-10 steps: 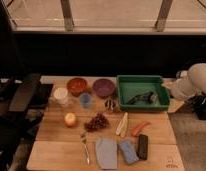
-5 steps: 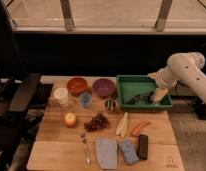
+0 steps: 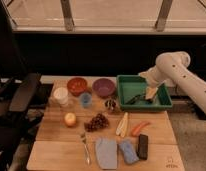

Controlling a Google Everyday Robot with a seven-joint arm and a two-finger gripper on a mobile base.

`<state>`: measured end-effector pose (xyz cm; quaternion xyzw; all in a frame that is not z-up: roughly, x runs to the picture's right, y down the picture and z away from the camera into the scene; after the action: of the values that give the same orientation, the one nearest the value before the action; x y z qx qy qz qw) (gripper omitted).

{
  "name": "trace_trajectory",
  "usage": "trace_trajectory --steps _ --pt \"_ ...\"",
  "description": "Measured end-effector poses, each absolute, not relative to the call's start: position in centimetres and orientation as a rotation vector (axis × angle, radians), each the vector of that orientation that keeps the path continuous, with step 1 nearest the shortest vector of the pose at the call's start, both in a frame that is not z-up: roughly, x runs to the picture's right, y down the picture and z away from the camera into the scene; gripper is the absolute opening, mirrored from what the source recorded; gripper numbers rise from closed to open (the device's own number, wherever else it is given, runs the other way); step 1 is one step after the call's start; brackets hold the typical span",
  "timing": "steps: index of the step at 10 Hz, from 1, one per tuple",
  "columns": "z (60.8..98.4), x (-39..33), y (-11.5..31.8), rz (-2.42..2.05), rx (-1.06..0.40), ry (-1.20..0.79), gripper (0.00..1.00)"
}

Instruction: Place brush in table surface

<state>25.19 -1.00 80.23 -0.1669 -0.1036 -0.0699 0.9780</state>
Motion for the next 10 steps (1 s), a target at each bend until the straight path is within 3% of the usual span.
trace_trajectory --steps 10 --pt "80.23 25.14 -0.95 -0.141 -0.337 -0.21 0.8"
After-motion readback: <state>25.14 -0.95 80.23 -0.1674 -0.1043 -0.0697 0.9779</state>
